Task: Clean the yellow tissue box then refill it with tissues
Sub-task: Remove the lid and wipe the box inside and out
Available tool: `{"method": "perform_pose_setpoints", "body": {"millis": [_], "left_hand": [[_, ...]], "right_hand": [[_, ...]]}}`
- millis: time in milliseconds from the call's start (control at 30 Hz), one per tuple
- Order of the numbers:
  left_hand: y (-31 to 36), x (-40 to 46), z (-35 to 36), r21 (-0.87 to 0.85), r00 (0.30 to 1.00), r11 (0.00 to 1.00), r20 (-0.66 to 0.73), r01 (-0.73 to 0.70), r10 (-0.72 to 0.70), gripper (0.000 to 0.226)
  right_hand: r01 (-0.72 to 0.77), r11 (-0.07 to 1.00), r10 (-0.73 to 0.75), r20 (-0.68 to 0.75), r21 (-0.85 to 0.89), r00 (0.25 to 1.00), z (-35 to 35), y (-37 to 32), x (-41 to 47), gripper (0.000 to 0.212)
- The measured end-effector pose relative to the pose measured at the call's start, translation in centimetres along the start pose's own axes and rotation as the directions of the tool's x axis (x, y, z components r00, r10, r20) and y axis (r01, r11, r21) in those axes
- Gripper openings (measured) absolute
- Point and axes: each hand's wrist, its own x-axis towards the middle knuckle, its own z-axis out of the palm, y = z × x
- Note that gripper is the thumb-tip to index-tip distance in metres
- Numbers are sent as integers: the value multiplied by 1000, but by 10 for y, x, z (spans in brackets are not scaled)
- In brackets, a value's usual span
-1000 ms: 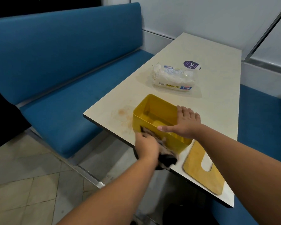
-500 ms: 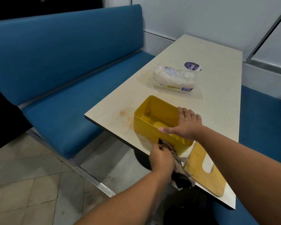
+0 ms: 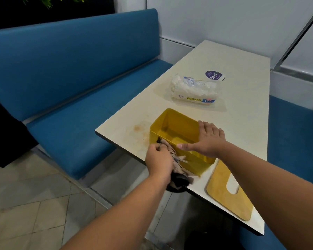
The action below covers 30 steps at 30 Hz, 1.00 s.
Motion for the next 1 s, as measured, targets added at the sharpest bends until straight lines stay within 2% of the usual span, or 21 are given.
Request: {"method": "perform_pose_setpoints", "body": {"millis": [133,267,400,467,500,567,600,667,733,867,933,1000], "left_hand": [[16,30,-18,-44,995,999,-95,3,-7,21],[16,18,-22,58,995,993,-9,-99,100,24],[22,27,-48,2,999,1000,34,-21,21,42],[37,39,-60,-30,1000,999,-6,-20,20,48],[47,44,-64,18,998,998,-23,-60,61,48],[67,52,-65,216,984,960,14,-176,177,46],[76,56,-64,309,976,926,72,-216,203,47],[87,61,-59,436,965,866,191,-247,178,51],[90,65,-54,482,960,843,248,-238,129,46],[86,64,-48,544,949,790,277,-284,151,30],[84,57,-49,535,944,786,272,-309,186,25],[83,46,-52,527,943,787,247,-322,221,24]], "right_hand": [[-3,1000,3,-10,13,1000,1,-1,0,139],[-1,1000,2,-25,24,1000,1,1,1,139],[5,998,-2,-41,55,999,2,3,-1,135],[-25,992,43,-148,122,988,-2,7,-5,121],[-49,985,88,-242,164,966,-6,9,-9,111],[-106,959,210,-406,264,889,-13,17,-16,92],[-148,930,286,-412,336,865,-17,21,-18,83],[-249,876,393,-313,413,865,-21,31,-24,63],[-290,871,393,-208,396,896,-20,37,-30,43],[-300,790,370,-25,534,929,-15,35,-34,36],[-286,809,353,-34,514,935,-17,28,-33,39],[-267,849,348,-103,456,932,-24,24,-27,39]]}}
